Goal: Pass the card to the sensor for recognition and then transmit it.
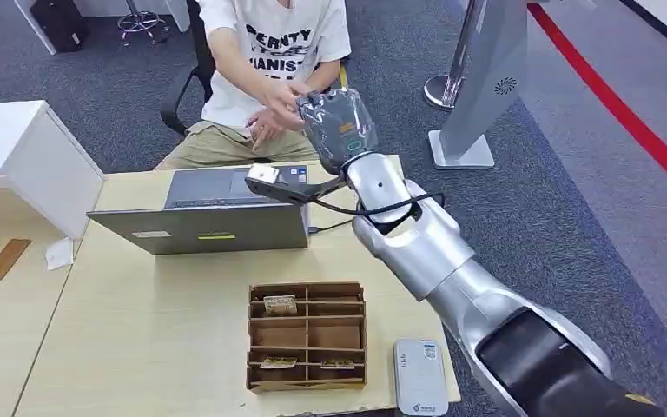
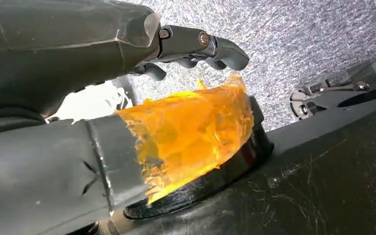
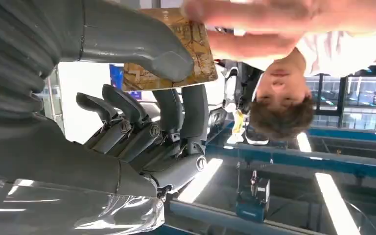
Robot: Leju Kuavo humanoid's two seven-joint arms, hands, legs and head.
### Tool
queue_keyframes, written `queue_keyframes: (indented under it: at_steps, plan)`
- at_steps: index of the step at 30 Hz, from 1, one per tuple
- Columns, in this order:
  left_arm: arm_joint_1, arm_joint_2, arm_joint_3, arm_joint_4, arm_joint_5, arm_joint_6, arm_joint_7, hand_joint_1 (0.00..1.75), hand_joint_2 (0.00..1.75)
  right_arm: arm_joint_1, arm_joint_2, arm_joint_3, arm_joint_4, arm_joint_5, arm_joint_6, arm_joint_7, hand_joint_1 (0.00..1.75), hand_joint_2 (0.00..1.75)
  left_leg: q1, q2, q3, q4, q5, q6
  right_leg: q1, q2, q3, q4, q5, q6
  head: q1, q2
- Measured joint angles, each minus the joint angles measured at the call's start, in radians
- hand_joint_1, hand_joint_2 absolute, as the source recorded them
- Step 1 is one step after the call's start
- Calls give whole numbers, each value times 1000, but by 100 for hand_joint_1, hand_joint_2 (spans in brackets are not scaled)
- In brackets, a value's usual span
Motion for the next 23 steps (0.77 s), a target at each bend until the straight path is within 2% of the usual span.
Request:
queue_keyframes:
  at_steps: [5,6,7,18,23]
  plan:
    - [0,0,0,0,0,-2,0,0,0,0,8,0,9,4,2,-7,173,175,0,0,0,0,0,0,0,0,0,0,0,0,0,0]
    - [0,0,0,0,0,-2,0,0,0,0,9,0,11,4,2,-8,82,175,0,0,0,0,0,0,0,0,0,0,0,0,0,0]
    - [0,0,0,0,1,-1,0,0,0,0,11,0,13,4,4,-8,0,175,0,0,0,0,0,0,0,0,0,0,0,0,0,0]
    - [0,0,0,0,8,2,-6,0,0,30,32,-3,-8,-24,1,-32,0,175,0,0,0,0,0,0,0,0,0,0,0,0,0,0]
    - [1,0,0,0,18,6,-11,0,0,86,33,-18,-83,-90,-44,-61,0,175,0,0,0,0,0,0,0,0,0,0,0,0,0,0]
